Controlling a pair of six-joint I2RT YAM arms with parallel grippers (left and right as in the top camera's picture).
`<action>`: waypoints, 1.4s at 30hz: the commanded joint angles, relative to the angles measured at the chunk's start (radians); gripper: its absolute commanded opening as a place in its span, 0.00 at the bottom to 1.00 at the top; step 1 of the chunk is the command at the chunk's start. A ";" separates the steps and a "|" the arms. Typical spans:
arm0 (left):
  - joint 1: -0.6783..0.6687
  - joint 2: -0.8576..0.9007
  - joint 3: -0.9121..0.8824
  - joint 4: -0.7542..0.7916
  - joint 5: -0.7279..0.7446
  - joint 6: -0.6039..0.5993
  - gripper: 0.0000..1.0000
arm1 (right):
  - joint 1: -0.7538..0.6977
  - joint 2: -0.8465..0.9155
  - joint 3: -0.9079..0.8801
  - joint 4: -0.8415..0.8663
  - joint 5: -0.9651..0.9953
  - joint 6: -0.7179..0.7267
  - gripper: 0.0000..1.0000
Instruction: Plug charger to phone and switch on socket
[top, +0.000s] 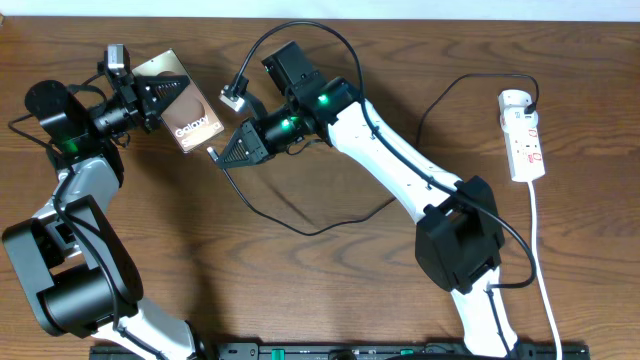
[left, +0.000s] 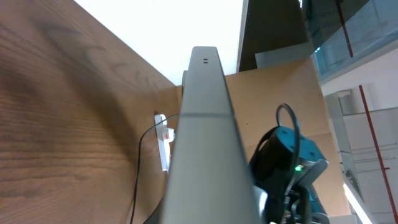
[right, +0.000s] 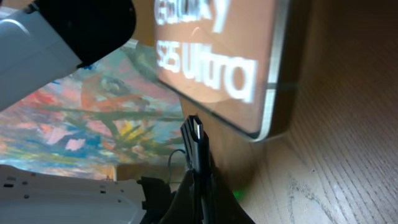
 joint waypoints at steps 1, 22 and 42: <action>0.000 -0.009 0.031 0.009 0.010 -0.013 0.07 | -0.006 0.024 -0.006 0.013 -0.072 0.018 0.01; 0.000 -0.009 0.031 0.010 0.010 -0.012 0.07 | -0.039 0.027 -0.006 0.052 -0.116 0.014 0.01; 0.000 -0.009 0.031 0.010 0.010 -0.012 0.07 | -0.024 0.066 -0.006 0.111 -0.202 0.018 0.01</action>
